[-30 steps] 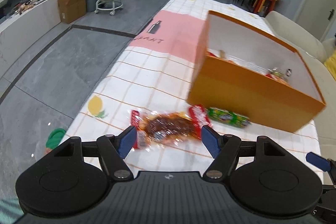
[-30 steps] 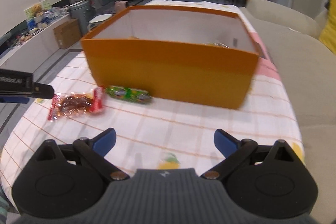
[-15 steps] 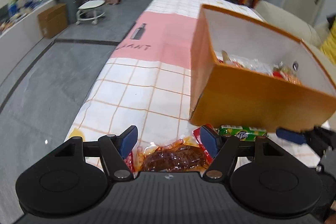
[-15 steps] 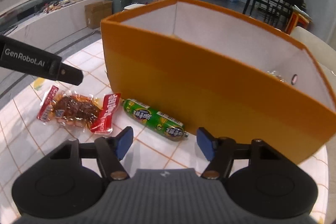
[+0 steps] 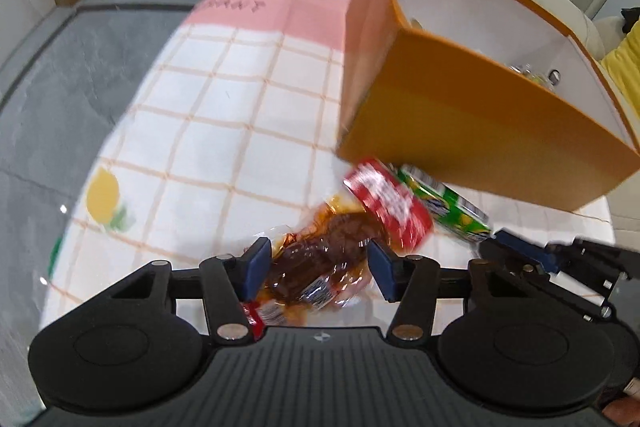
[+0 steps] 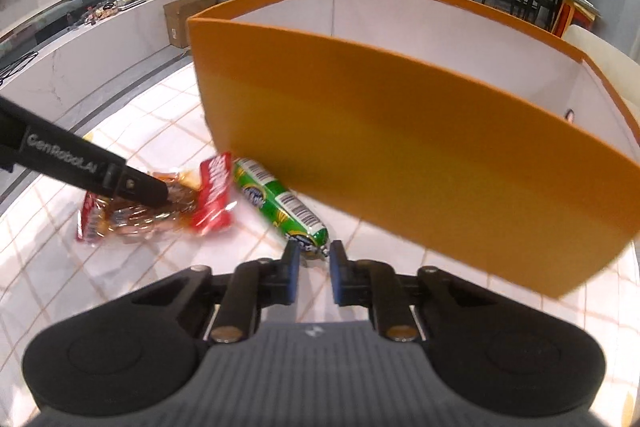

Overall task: Organize snacks
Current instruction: 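Grasp the green sausage stick with the right tool while the left tool grasps the red meat snack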

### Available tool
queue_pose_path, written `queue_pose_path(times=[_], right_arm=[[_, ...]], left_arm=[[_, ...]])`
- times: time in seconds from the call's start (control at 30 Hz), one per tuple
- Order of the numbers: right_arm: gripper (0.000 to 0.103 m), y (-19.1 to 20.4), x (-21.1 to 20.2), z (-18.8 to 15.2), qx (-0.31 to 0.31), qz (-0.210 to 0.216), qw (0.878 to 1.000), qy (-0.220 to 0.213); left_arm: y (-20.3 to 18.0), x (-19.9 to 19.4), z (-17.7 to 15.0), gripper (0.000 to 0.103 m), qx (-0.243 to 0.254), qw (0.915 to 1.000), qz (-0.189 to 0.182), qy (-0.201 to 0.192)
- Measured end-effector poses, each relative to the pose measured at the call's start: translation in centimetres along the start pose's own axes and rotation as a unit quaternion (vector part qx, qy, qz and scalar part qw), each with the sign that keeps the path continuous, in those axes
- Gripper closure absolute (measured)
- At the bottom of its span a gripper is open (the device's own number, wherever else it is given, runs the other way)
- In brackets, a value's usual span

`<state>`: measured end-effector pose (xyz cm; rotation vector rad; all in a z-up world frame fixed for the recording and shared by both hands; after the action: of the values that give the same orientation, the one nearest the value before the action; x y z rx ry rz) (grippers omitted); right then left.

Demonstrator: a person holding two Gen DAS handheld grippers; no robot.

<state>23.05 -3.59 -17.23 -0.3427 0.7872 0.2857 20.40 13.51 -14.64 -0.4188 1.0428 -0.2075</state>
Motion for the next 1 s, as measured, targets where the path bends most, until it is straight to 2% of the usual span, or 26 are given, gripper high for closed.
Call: queue_pose_path(times=[0.1,0.23,0.37,0.43,0.5,0.57,0.63,0.73,0.83,1.0], right_arm=[[0.103,-0.6,-0.7,-1.4,0.007,-0.014,1.0,0.011],[0.103,-2.5,-2.0,-3.4,0.027,-0.025,0.999,0.029],[0.103,-3.8,-2.7,-4.4,0.034,-0.031,0.999,0.029],[0.1,-3.9,-2.9,-4.1,0.037,-0.024,0.999,0.021],[0.099,-3.7,-2.8,-3.4,0.036,-0.012,0.999,0.01],[0.089,-3.3,-2.7,-2.7,0.02,-0.001,1.0,-0.006],[0.073,-2.7,-2.4,-2.0,-0.005,0.004,1.0,-0.024],[0.072,-1.9,-1.9,-0.9,-0.041,0.015,0.998,-0.045],[0.072,-1.1,-1.0,0.1,-0.064,0.025,0.996,-0.051],[0.072,0.7,0.6,1.2,-0.096,0.037,0.993,-0.062]], left_arm=[[-1.0,-0.2,-1.0,0.041,-0.007,0.9998,-0.018,0.008],[-3.2,0.3,-2.3,0.041,0.02,0.9991,-0.029,0.023],[-4.9,0.9,-3.2,0.037,0.05,0.9984,-0.01,0.026],[-5.4,0.9,-3.5,0.027,0.058,0.9982,0.002,0.018],[-5.6,0.8,-3.6,0.025,0.059,0.9982,0.003,0.009],[-5.4,0.8,-3.3,0.023,0.053,0.9985,0.009,-0.002],[-5.1,0.8,-2.9,0.022,0.043,0.9987,0.023,-0.016],[-4.5,0.8,-2.4,0.023,0.039,0.9985,0.031,-0.025],[-3.4,-0.3,-2.2,0.025,0.021,0.9978,0.034,-0.053],[-2.5,-0.5,-2.2,0.027,0.004,0.9983,0.021,-0.053]])
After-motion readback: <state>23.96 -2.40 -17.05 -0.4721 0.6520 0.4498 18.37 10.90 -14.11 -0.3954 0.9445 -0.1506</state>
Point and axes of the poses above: each gripper's, at about its wrist camera, not at the fingertips, and x roughly the way its jaws point, y to its left, z to its top, the point moved 2 cm from there along x, roughly the way its jaws point, and after that the axes turned 15 degrees about -z, right-handed, at the moved point
